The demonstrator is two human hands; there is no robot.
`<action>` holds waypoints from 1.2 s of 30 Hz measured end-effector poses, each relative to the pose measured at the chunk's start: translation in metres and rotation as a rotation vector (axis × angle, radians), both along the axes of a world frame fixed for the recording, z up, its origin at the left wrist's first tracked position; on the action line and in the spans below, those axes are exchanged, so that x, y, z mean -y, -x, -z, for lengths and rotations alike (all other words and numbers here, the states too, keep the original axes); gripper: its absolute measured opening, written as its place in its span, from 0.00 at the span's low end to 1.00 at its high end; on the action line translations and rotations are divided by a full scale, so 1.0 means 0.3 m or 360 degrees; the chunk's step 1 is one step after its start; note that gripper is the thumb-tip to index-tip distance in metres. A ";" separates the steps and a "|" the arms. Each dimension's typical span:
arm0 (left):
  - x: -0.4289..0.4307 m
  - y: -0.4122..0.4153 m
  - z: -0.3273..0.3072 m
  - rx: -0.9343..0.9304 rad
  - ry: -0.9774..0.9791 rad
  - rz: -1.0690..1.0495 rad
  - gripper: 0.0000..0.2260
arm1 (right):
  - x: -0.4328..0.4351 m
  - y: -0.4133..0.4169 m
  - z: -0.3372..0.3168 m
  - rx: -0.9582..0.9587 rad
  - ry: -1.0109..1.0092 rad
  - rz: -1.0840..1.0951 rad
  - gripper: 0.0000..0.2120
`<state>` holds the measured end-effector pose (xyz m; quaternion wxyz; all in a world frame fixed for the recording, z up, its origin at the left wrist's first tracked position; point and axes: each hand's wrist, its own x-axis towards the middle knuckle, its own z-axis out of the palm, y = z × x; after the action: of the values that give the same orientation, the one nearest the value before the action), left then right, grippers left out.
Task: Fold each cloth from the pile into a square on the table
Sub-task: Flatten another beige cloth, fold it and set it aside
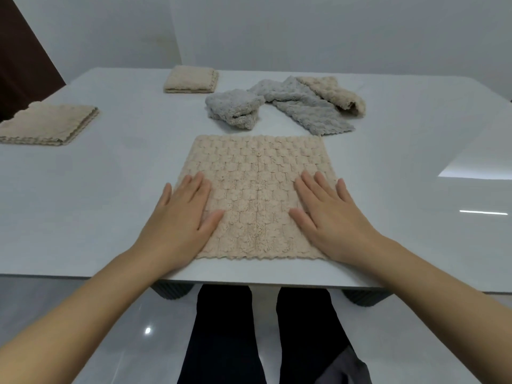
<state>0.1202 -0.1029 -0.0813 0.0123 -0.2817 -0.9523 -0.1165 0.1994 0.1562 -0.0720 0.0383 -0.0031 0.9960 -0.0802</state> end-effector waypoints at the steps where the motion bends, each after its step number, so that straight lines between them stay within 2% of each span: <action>1: 0.009 -0.011 -0.013 -0.0104 -0.0119 0.0070 0.31 | 0.000 -0.007 -0.006 -0.0097 0.0025 -0.0036 0.30; 4: 0.006 -0.057 -0.059 -0.0199 -0.0269 0.0488 0.20 | 0.036 -0.034 -0.038 -0.0467 0.0195 -0.0257 0.26; 7: -0.025 -0.089 -0.065 -0.0273 -0.0109 0.0719 0.15 | 0.100 -0.068 -0.044 -0.0401 0.0303 -0.0425 0.24; 9: -0.039 -0.092 -0.058 -0.0361 -0.0149 0.0662 0.11 | 0.128 -0.077 -0.030 -0.0391 0.0223 -0.0459 0.24; 12: -0.036 -0.088 -0.056 -0.0381 -0.0220 0.0531 0.08 | 0.115 -0.072 -0.009 -0.0655 0.0213 -0.0392 0.15; 16: 0.036 -0.062 -0.034 -0.0304 -0.0191 0.0420 0.12 | 0.043 -0.074 -0.007 -0.0731 0.0238 -0.0289 0.19; 21: 0.157 -0.037 -0.034 -0.0164 -0.0511 0.0161 0.11 | -0.059 -0.080 -0.004 -0.0719 0.0483 -0.0283 0.14; 23: 0.171 -0.041 -0.038 -0.0087 -0.0626 0.0108 0.09 | -0.087 -0.076 -0.008 -0.0704 0.0527 -0.0293 0.15; 26: 0.178 -0.051 -0.047 0.0061 -0.0811 0.0009 0.14 | -0.114 -0.081 -0.012 -0.0595 0.0655 -0.0272 0.19; 28: 0.181 -0.048 -0.048 0.0143 -0.0890 -0.0056 0.11 | -0.126 -0.088 -0.017 -0.0513 0.0801 -0.0237 0.22; 32: 0.184 -0.037 -0.042 0.0247 -0.1011 -0.0157 0.13 | -0.144 -0.093 -0.027 -0.0428 0.1209 -0.0128 0.12; 36: 0.186 -0.018 -0.052 0.0371 -0.1131 -0.0205 0.07 | -0.159 -0.080 -0.036 -0.0435 0.1393 -0.0041 0.06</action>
<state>0.1256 -0.1588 -0.0657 0.0080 -0.1842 -0.8633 -0.4698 0.2233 0.2040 -0.0612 -0.0975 -0.0418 0.8642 -0.4918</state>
